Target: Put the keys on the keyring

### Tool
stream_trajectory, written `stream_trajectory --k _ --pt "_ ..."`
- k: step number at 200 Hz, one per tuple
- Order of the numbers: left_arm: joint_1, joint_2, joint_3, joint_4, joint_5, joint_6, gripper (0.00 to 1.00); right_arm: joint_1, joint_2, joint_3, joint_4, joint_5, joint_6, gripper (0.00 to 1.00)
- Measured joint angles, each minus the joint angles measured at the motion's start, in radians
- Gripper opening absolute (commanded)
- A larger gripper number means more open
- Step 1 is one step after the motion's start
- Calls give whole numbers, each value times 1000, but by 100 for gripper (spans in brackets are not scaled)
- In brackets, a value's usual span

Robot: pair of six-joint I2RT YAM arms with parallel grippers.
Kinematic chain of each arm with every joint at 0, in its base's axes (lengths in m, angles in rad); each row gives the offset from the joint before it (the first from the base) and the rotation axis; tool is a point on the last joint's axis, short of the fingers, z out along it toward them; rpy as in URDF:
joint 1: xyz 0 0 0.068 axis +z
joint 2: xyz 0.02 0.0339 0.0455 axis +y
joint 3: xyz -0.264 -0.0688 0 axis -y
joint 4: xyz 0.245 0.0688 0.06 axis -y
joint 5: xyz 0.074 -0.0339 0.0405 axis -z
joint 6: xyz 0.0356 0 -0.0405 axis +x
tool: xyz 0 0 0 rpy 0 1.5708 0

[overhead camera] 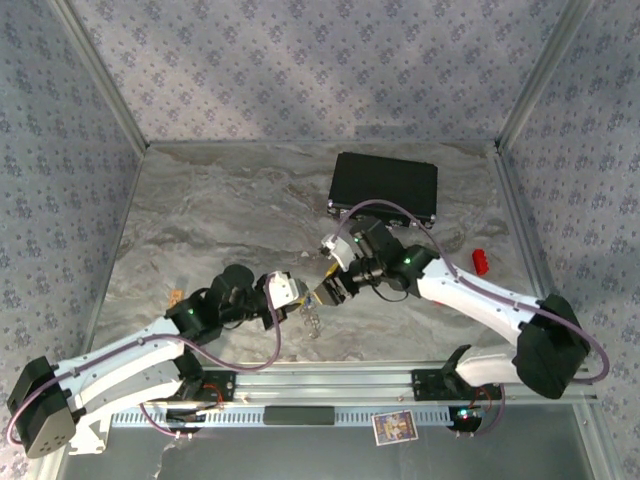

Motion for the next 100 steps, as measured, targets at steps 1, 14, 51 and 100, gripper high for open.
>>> stream_trajectory --k 1,14,51,100 --pt "0 -1 -1 1 0 0 0 -1 -5 -6 5 2 -5 64" --pt "0 -11 -19 23 3 -7 0 -3 -60 -65 64 23 -43 61" --pt "0 -27 -69 104 20 -21 0 31 -174 -236 270 12 -263 54" --pt "0 -30 -99 167 37 -29 0 53 -132 -240 365 -93 -409 36"
